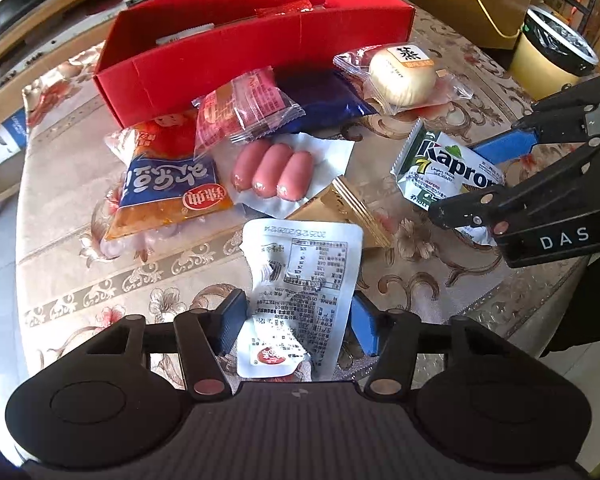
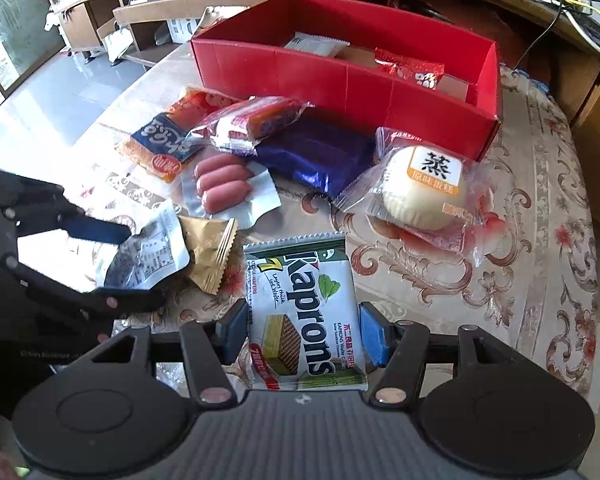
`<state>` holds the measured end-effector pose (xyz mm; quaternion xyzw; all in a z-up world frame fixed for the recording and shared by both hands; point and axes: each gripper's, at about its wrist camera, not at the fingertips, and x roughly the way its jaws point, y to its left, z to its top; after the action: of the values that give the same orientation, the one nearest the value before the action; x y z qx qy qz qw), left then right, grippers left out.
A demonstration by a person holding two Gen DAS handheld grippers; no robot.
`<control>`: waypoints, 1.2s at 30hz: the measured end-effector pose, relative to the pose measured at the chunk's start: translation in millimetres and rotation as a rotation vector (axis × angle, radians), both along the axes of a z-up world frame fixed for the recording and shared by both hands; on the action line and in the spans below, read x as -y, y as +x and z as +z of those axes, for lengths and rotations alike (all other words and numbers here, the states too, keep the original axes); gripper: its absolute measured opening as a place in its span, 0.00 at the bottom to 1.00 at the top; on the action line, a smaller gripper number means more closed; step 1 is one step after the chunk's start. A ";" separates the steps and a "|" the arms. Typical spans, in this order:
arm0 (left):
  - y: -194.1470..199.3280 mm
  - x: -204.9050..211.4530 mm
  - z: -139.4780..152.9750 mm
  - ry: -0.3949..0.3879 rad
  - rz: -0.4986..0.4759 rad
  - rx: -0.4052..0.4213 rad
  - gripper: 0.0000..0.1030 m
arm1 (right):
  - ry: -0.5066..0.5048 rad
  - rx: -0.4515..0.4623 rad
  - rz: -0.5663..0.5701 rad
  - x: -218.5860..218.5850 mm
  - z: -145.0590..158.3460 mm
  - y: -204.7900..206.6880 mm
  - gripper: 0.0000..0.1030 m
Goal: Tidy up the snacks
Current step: 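Close the right tool on the Kaprons packet while the left tool grasps the white printed packet, then lift both held packets and carry them over the red box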
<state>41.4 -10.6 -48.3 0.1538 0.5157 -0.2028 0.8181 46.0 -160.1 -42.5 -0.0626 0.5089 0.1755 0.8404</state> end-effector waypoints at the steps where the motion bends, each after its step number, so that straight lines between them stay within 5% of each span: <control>1: -0.6 0.0 1.3 -0.010 0.009 0.001 0.59 | -0.001 0.002 -0.001 -0.1 0.7 -0.1 0.62; 8: 1.8 -0.8 7.9 -0.050 0.050 0.007 0.55 | -0.005 0.012 0.000 -3.2 4.0 -1.5 0.62; 13: 6.5 -6.4 3.8 -0.049 0.081 -0.022 0.64 | -0.002 0.011 -0.002 -3.3 3.4 -1.2 0.61; 15: 6.2 -5.3 2.2 -0.048 0.071 -0.029 0.78 | 0.005 0.010 -0.004 -2.6 3.8 -0.8 0.62; 18: -2.6 4.3 -3.2 0.004 0.040 -0.013 0.85 | 0.013 0.007 -0.003 -1.6 4.7 -0.4 0.61; 20: -8.8 5.5 -3.0 0.006 0.053 -0.001 0.81 | 0.019 0.010 -0.001 -0.8 5.8 -0.9 0.62; 23: -9.8 -1.3 2.9 -0.005 0.105 0.018 0.60 | 0.024 0.015 0.000 0.4 7.3 -1.8 0.62; 36: -5.3 -5.3 13.5 -0.088 0.172 0.028 0.53 | 0.036 0.053 -0.018 3.6 17.8 -4.9 0.61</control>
<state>36.1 -5.3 -34.8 0.0756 0.5061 -0.1521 0.8456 41.1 -163.7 -24.7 -0.0475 0.4836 0.1752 0.8563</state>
